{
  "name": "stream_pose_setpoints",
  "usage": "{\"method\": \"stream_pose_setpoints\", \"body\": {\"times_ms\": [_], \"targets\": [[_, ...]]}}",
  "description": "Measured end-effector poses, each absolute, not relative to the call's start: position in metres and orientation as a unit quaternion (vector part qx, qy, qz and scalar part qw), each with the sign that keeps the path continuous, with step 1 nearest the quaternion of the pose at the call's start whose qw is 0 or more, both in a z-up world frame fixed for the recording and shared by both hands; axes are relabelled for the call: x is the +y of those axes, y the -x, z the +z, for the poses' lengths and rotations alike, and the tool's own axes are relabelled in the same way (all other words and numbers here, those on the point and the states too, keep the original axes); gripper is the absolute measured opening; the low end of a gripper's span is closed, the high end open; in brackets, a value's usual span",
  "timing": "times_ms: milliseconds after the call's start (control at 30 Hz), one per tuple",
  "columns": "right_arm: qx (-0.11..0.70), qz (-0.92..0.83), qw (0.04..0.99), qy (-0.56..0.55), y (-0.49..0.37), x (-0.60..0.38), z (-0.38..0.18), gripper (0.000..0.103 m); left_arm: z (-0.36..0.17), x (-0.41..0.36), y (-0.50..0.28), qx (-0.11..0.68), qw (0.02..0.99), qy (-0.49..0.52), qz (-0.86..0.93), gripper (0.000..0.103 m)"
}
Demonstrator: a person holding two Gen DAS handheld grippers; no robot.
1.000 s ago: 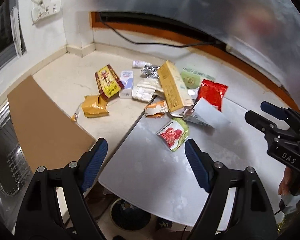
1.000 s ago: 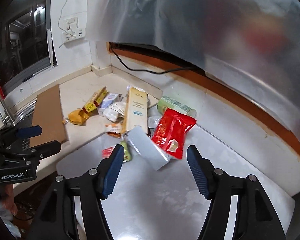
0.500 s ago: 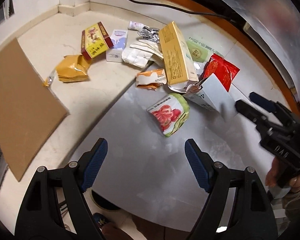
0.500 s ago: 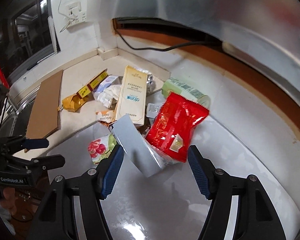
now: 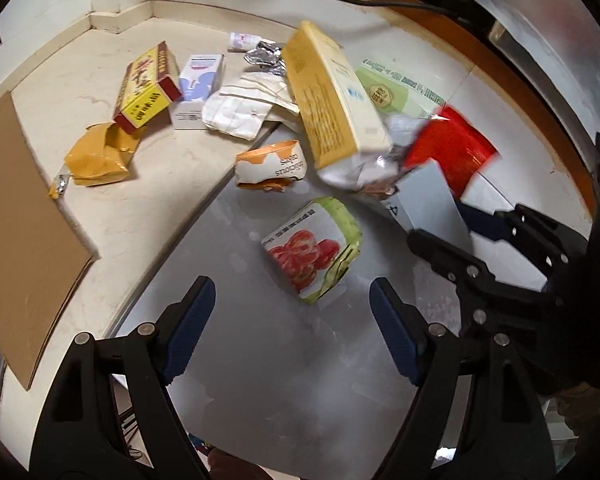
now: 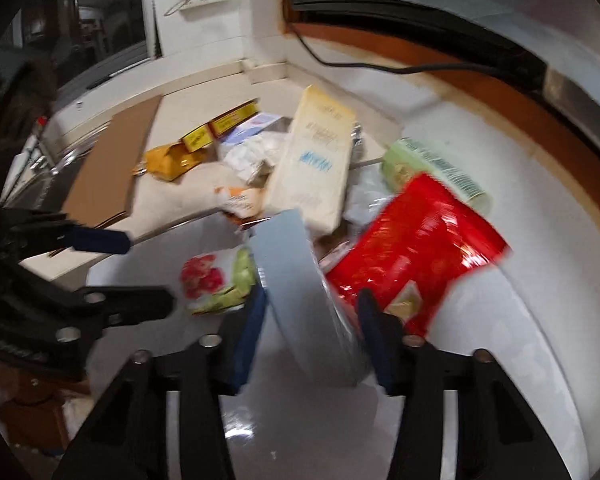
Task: Collect trash
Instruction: 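Grasp the grey-white carton with the right tool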
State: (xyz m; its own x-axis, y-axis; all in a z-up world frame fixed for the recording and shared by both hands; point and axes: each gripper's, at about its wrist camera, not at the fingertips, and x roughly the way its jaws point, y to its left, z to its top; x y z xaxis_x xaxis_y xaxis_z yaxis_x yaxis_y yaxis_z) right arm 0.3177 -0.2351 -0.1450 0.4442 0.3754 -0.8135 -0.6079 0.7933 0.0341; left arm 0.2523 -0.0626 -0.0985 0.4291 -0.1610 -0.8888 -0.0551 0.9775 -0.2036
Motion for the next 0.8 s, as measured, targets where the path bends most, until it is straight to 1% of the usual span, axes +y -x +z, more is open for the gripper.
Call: {"method": "stream_pose_setpoints", "body": {"times_ms": [133, 200, 233, 267, 333, 433, 533, 600, 667, 733, 800], "targets": [[0.446, 0.286, 0.837, 0.135, -0.313, -0.238, -0.147, 0.039, -0.103, -0.068, -0.261, 0.538, 0.837, 0.092, -0.032, 0.077], [0.451, 0.292, 0.833, 0.131, -0.311, -0.241, -0.148, 0.042, -0.106, -0.069, -0.265, 0.54, 0.836, 0.089, -0.032, 0.077], [0.453, 0.294, 0.832, 0.13, -0.309, -0.241, -0.149, 0.048, -0.107, -0.07, -0.268, 0.542, 0.835, 0.087, -0.032, 0.077], [0.45, 0.294, 0.833, 0.132, -0.307, -0.243, -0.149, 0.055, -0.108, -0.07, -0.269, 0.542, 0.835, 0.086, -0.031, 0.077], [0.436, 0.291, 0.839, 0.145, -0.303, -0.243, -0.149, 0.062, -0.109, -0.07, -0.274, 0.544, 0.835, 0.084, -0.029, 0.077], [0.408, 0.28, 0.849, 0.184, -0.295, -0.238, -0.153, 0.063, -0.112, -0.072, -0.278, 0.547, 0.833, 0.078, -0.028, 0.077], [0.396, 0.269, 0.854, 0.204, -0.294, -0.233, -0.159, 0.063, -0.115, -0.072, -0.283, 0.551, 0.831, 0.075, -0.027, 0.077], [0.386, 0.263, 0.858, 0.213, -0.296, -0.229, -0.163, 0.061, -0.117, -0.071, -0.285, 0.552, 0.83, 0.077, -0.027, 0.077], [0.383, 0.268, 0.858, 0.214, -0.3, -0.227, -0.165, 0.043, -0.12, -0.071, -0.287, 0.555, 0.828, 0.077, -0.028, 0.077], [0.384, 0.271, 0.859, 0.203, -0.301, -0.23, -0.163, 0.038, -0.121, -0.073, -0.288, 0.557, 0.827, 0.073, -0.029, 0.077], [0.388, 0.27, 0.865, 0.171, -0.305, -0.238, -0.158, 0.038, -0.122, -0.075, -0.29, 0.556, 0.828, 0.07, -0.031, 0.076]]}}
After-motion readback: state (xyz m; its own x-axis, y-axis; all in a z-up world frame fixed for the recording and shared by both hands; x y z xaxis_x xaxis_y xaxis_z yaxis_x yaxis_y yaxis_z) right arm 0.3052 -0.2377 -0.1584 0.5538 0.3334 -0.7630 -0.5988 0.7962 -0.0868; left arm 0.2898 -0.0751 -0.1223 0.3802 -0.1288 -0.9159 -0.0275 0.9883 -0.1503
